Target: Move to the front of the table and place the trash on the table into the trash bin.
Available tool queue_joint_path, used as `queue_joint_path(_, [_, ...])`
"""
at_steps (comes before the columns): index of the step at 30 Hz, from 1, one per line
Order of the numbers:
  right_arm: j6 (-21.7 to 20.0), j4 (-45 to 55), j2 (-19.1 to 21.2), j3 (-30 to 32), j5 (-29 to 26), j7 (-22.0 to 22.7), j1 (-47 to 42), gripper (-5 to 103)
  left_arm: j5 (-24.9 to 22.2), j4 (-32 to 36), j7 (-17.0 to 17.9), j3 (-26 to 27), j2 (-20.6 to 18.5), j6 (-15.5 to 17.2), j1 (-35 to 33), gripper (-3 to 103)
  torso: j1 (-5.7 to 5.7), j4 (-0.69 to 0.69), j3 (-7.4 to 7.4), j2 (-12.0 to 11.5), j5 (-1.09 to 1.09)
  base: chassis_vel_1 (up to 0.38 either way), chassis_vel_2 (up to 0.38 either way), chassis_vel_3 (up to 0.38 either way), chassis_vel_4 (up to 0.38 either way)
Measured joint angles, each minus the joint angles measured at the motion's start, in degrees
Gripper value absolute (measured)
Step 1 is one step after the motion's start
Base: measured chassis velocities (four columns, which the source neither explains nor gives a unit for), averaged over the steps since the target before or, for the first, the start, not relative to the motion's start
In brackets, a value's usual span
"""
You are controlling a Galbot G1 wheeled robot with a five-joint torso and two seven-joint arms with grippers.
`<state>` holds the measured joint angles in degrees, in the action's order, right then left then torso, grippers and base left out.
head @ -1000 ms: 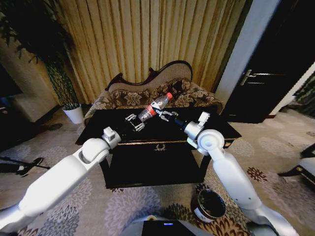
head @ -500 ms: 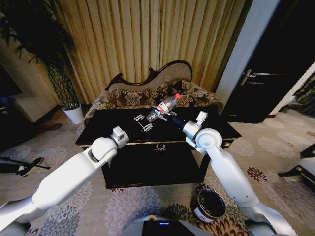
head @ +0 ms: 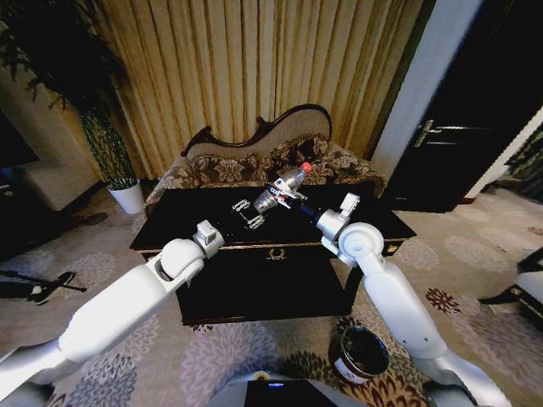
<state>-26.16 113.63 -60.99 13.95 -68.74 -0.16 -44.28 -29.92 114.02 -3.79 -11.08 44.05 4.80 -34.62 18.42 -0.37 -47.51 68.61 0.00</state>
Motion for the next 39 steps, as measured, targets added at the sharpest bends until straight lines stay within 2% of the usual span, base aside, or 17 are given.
queue_joint_path(3, [0.11, 0.19, -0.07, 0.23, 0.21, -0.01, -0.31, 46, -0.04, 0.30, 0.60, 0.04, 0.00, 0.66, -0.31, 41, 0.00, 0.00, 0.00, 0.00, 0.00, 0.000, 0.000, 0.000, 0.000])
queue_joint_path(5, [0.26, 0.26, -0.12, 0.71, 0.51, 0.06, -0.60, 42, -0.10, 0.43, 1.16, 0.29, 0.00, 1.06, -0.68, 51, 0.00, 0.00, 0.00, 0.00, -0.01, 0.000, 0.000, 0.000, 0.000])
queue_joint_path(6, [0.29, 0.33, -0.14, 0.93, 0.53, 0.08, -0.71, 36, -0.17, 0.47, 1.43, 0.45, -0.01, 1.15, -0.90, 57, 0.00, 0.00, 0.00, 0.00, 0.00, 0.000, 0.000, 0.000, 0.000])
queue_joint_path(8, [0.29, 0.33, -0.14, 1.01, 0.55, 0.10, -0.72, 36, -0.20, 0.48, 1.53, 0.53, -0.02, 1.18, -0.98, 57, 0.00, -0.01, 0.00, 0.00, -0.01, 0.000, 0.000, 0.000, 0.000])
queue_joint_path(11, [0.29, 0.44, -0.01, 1.63, 0.51, 0.18, -0.88, 29, -0.46, 0.57, 1.80, 1.56, -0.21, 1.47, -1.83, 74, 0.00, 0.00, 0.00, 0.00, -0.01, 0.000, 0.000, 0.000, 0.000])
queue_joint_path(13, [0.29, 0.50, 0.07, 1.80, 0.49, 0.20, -0.94, 29, -0.65, 0.69, 1.88, 1.91, -0.28, 1.57, -2.24, 79, 0.00, 0.00, 0.00, 0.00, 0.00, 0.000, 0.000, 0.000, 0.000])
queue_joint_path(16, [0.28, 0.50, 0.31, 2.32, 0.40, 0.21, -1.17, 29, -1.23, 1.31, 2.18, 3.18, -0.55, 1.87, -3.62, 94, 0.00, 0.00, 0.00, 0.00, -0.01, 0.000, 0.000, 0.000, 0.000])
queue_joint_path(19, [0.28, 0.37, 0.41, 2.85, 0.39, 0.21, -1.38, 29, -1.91, 1.96, 2.60, 4.53, -0.75, 2.24, -4.88, 98, 0.00, 0.00, 0.00, 0.00, 0.00, 0.000, 0.000, 0.000, 0.000])
queue_joint_path(26, [1.46, 0.23, 0.58, 7.01, 2.18, 0.21, -4.62, 29, -6.72, 5.08, 4.88, 12.75, -1.44, 3.34, -11.60, 100, 0.00, 0.00, 0.00, 0.00, 0.00, 0.000, 0.000, 0.000, 0.000])
queue_joint_path(29, [3.02, 0.26, 0.83, 9.83, 6.04, 0.21, -7.79, 29, -9.00, 6.46, 6.12, 17.47, -1.66, 3.77, -15.29, 100, 0.00, 0.00, 0.00, 0.00, 0.00, 0.000, 0.000, 0.000, 0.000])
queue_joint_path(30, [4.34, 0.11, 0.80, 11.05, 9.85, 0.21, -9.90, 29, -9.27, 7.02, 8.34, 19.55, -1.51, 3.84, -17.06, 100, 0.00, 0.00, 0.01, 0.01, 0.00, 0.000, 0.000, 0.000, 0.000])
queue_joint_path(31, [4.34, 0.11, 0.80, 11.05, 9.85, 0.21, -9.90, 29, -9.27, 7.02, 8.34, 19.55, -1.51, 3.84, -17.06, 100, 0.00, 0.00, 0.01, 0.01, 0.00, 0.000, 0.000, 0.000, 0.000])
queue_joint_path(33, [6.15, -0.66, 0.55, 12.19, 15.75, 0.20, -12.64, 29, -9.04, 7.42, 14.06, 21.62, -0.60, 5.15, -18.94, 100, 0.00, -0.01, 0.00, 0.00, 0.00, 0.000, 0.000, 0.000, 0.000])
queue_joint_path(35, [6.41, -0.81, 0.48, 12.39, 16.90, 0.20, -13.13, 29, -8.95, 7.46, 15.28, 21.97, -0.40, 5.61, -19.23, 100, 0.00, -0.01, 0.00, 0.00, 0.00, 0.000, 0.000, 0.000, 0.000])
queue_joint_path(36, [7.63, -1.58, 0.13, 13.31, 21.60, 0.20, -15.54, 29, -8.56, 7.52, 20.03, 23.69, 0.56, 7.16, -20.50, 100, 0.00, -0.01, 0.00, 0.00, 0.00, 0.000, 0.000, 0.000, 0.000])
queue_joint_path(38, [8.07, -2.04, -0.14, 14.41, 24.82, 0.18, -17.50, 29, -8.25, 7.67, 21.53, 26.30, 1.21, 8.79, -22.08, 100, 0.00, -0.01, 0.00, 0.00, 0.00, 0.000, 0.000, 0.000, 0.000])
queue_joint_path(39, [8.29, -2.20, -0.31, 16.28, 27.14, 0.18, -19.97, 29, -8.49, 8.31, 22.11, 30.26, 1.63, 10.58, -24.10, 100, 0.00, -0.02, 0.00, 0.00, 0.00, 0.000, 0.000, 0.000, 0.000])
